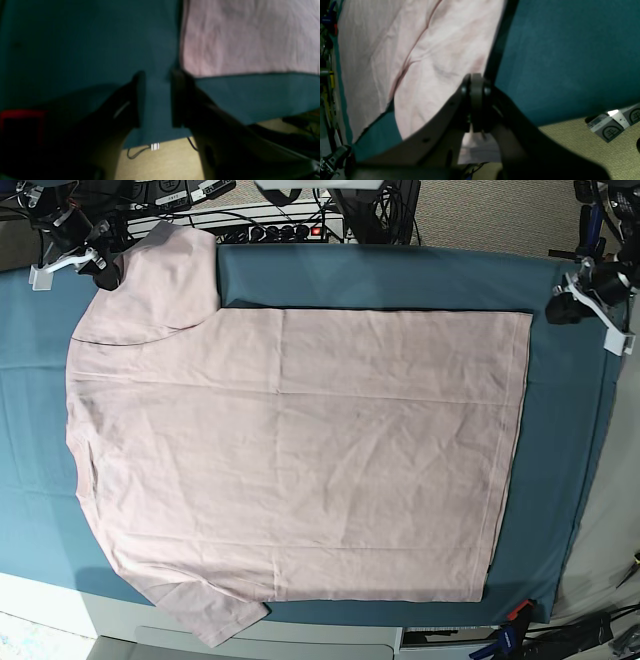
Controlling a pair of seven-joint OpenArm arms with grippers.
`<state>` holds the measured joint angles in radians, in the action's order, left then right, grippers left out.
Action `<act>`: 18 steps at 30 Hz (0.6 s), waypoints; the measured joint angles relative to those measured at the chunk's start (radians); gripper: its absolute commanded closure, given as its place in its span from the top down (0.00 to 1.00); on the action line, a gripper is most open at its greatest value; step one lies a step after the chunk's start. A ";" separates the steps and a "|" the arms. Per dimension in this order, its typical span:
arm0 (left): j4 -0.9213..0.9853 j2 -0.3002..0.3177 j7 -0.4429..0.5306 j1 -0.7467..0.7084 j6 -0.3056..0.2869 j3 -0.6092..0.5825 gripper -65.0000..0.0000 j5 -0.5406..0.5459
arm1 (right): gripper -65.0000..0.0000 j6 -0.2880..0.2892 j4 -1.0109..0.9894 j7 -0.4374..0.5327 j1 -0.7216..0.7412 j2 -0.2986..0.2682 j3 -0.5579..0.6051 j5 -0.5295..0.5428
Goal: Fold the T-shirt properly
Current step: 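Move right gripper to shoulder and left gripper to hem corner, then pinch the shirt's side edge with both grippers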
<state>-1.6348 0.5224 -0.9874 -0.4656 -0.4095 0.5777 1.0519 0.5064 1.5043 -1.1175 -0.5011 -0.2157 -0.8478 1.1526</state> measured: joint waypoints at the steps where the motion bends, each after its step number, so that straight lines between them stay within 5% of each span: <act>1: 0.000 0.000 0.000 0.000 0.000 -0.015 0.28 0.000 | 0.00 0.000 0.000 0.000 0.000 0.000 0.000 0.000; 18: -0.002 -0.051 0.028 0.040 -0.006 -0.114 0.28 -0.025 | 0.00 0.019 0.000 0.000 0.000 0.000 0.000 -0.003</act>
<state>-1.6367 0.4709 -0.9596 -0.4259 -0.4156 0.4641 1.0267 0.5251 1.5043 -1.1175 -0.5011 -0.2157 -0.8478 1.1500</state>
